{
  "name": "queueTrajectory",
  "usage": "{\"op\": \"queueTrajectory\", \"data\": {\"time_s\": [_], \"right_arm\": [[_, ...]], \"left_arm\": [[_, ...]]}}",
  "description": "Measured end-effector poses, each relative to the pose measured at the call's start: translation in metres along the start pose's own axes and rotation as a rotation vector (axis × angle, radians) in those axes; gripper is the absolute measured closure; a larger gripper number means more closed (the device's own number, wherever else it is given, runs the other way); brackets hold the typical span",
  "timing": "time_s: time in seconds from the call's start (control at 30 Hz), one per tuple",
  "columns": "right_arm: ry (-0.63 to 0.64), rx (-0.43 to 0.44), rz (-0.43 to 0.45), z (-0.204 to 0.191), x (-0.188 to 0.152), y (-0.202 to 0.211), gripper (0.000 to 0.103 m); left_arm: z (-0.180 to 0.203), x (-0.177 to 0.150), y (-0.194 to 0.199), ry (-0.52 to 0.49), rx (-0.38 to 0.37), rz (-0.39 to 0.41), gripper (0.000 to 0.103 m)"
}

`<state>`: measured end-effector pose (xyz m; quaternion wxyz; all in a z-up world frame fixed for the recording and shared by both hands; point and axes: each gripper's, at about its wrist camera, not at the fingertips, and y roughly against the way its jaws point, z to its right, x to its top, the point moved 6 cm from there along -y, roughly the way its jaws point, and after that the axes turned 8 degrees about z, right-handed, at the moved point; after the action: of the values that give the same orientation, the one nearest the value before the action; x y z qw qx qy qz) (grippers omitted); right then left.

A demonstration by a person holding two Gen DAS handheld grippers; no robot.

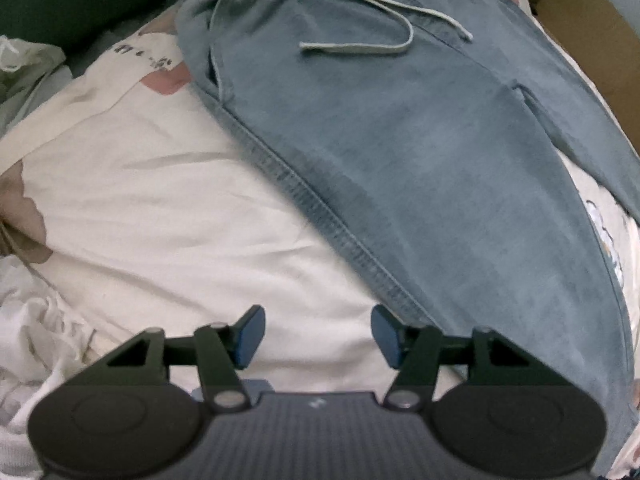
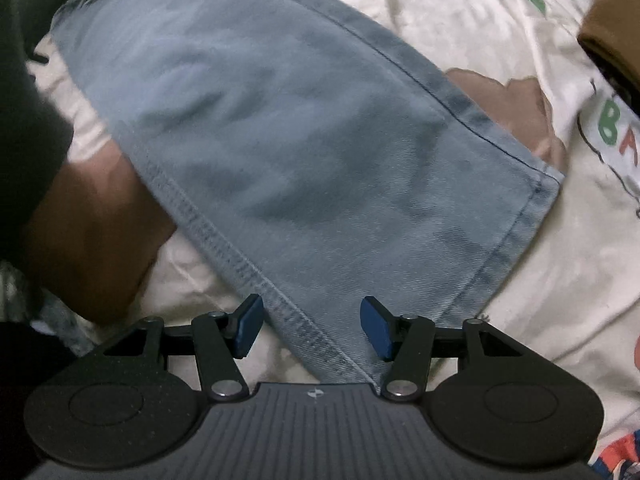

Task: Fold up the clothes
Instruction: 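Move both open grippers over the folded jeans toward the leg and waistband, then grasp the jeans leg edge with the right gripper while the left gripper grasps the waistband side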

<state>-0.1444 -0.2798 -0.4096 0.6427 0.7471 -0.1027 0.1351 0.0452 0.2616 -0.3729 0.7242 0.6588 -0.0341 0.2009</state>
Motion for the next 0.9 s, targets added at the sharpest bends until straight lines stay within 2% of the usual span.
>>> {"op": "queueTrajectory", "data": {"time_s": [0.37,0.6,0.9], "right_arm": [[0.083,-0.031,0.007,-0.011,-0.011,-0.011,0.042],[0.016,-0.089,0.061,0.01,-0.006,0.001,0.045],[0.072,-0.081,0.06,-0.01,0.0,-0.02,0.049]], "left_arm": [[0.004,0.005,0.004,-0.021,0.0,-0.005,0.041],[0.006,0.005,0.005,-0.024,-0.007,0.0,0.041],[0.011,0.006,0.003,-0.013,-0.01,0.0,0.041]]}}
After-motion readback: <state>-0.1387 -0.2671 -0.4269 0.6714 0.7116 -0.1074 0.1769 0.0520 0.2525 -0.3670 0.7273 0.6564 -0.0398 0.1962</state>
